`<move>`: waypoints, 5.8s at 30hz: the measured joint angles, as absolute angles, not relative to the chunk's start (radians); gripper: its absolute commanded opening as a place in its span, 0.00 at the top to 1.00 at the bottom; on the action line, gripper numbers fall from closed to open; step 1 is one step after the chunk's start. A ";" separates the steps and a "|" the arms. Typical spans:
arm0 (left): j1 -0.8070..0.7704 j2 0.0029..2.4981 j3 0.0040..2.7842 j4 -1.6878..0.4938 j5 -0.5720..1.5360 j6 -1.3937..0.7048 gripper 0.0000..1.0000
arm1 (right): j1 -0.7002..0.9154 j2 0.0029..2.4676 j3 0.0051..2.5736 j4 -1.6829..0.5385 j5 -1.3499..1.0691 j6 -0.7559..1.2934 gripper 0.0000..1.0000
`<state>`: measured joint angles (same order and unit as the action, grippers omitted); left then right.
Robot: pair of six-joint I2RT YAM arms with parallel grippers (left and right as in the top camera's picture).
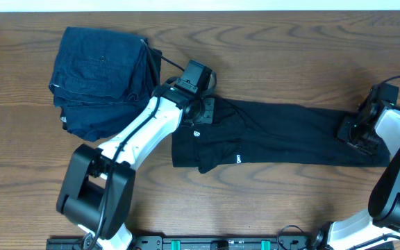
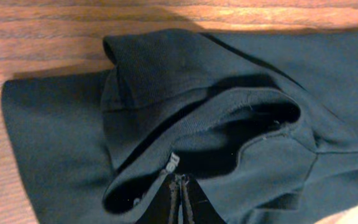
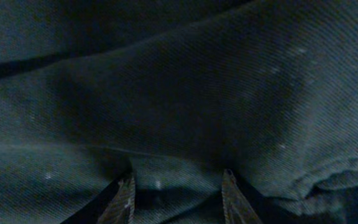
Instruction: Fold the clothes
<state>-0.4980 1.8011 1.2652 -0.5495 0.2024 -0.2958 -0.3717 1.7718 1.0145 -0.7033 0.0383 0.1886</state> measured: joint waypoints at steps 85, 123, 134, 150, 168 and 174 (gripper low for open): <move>-0.491 1.791 1.264 -0.699 0.202 -0.287 0.93 | -0.686 1.797 0.998 -0.533 -0.088 0.099 0.62; -0.491 1.791 1.264 -0.704 0.202 -0.288 0.93 | -0.611 1.797 1.076 -0.570 -0.025 0.059 0.25; -0.491 1.791 1.264 -0.706 0.202 -0.287 0.93 | -0.622 1.873 1.091 -0.544 -0.056 0.044 0.97; -0.329 1.579 1.278 -0.846 0.078 -0.281 0.93 | -0.700 1.924 1.266 -0.788 -0.125 0.125 0.99; -0.275 1.449 1.299 -0.970 0.067 -0.281 0.92 | -0.402 1.791 1.458 -1.154 -0.366 0.102 0.99; -0.275 1.449 1.298 -0.983 0.067 -0.281 0.93 | -0.232 1.753 1.458 -1.181 -0.382 0.102 0.99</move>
<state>-0.2749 1.4487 1.2984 -0.9829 0.0669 -0.2810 -0.2321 1.7527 1.4578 -1.1809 -0.3824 0.1020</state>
